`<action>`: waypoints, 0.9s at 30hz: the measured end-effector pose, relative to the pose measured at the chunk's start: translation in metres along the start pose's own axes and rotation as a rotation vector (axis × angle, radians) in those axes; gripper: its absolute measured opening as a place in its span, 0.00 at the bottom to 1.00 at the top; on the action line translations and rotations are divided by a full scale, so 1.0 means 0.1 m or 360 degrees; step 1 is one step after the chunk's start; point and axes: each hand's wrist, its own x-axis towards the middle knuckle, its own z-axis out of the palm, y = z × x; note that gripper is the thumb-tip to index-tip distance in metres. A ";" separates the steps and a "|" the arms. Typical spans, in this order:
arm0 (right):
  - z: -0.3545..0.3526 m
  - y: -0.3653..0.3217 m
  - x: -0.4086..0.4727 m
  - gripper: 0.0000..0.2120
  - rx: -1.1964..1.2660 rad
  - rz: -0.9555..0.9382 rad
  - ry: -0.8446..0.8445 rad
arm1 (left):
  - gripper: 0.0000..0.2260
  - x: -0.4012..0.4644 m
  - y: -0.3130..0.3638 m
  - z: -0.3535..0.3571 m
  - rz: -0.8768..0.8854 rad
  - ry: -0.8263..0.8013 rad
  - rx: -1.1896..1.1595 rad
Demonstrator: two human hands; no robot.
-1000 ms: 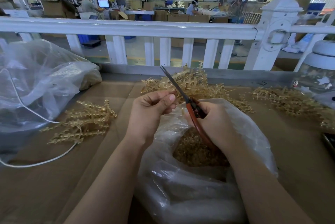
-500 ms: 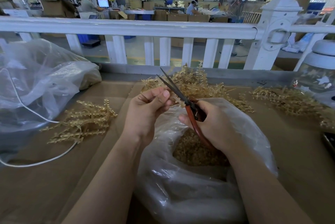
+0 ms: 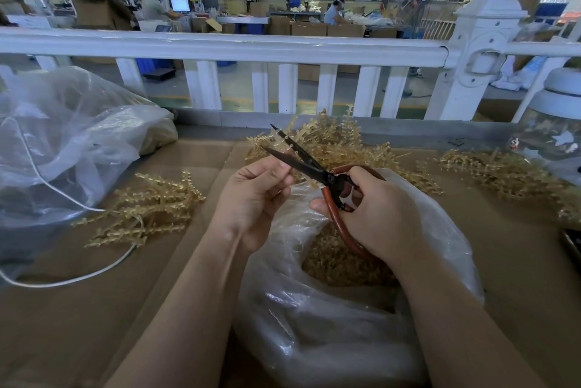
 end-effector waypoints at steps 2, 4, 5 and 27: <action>0.00 0.00 0.00 0.37 0.0010 0.0002 -0.0021 | 0.02 0.00 0.00 -0.01 -0.0019 -0.0002 0.0010; 0.00 0.02 0.00 0.36 0.0018 0.0011 -0.0055 | 0.02 -0.01 0.00 -0.01 -0.0020 -0.0020 0.0019; 0.00 0.02 0.00 0.36 0.0014 0.0008 -0.0058 | 0.03 -0.02 0.00 -0.01 -0.0019 -0.0028 0.0016; -0.01 0.01 -0.02 0.33 -0.0015 -0.0026 0.0063 | 0.06 -0.01 0.00 -0.01 0.0029 -0.0104 0.0061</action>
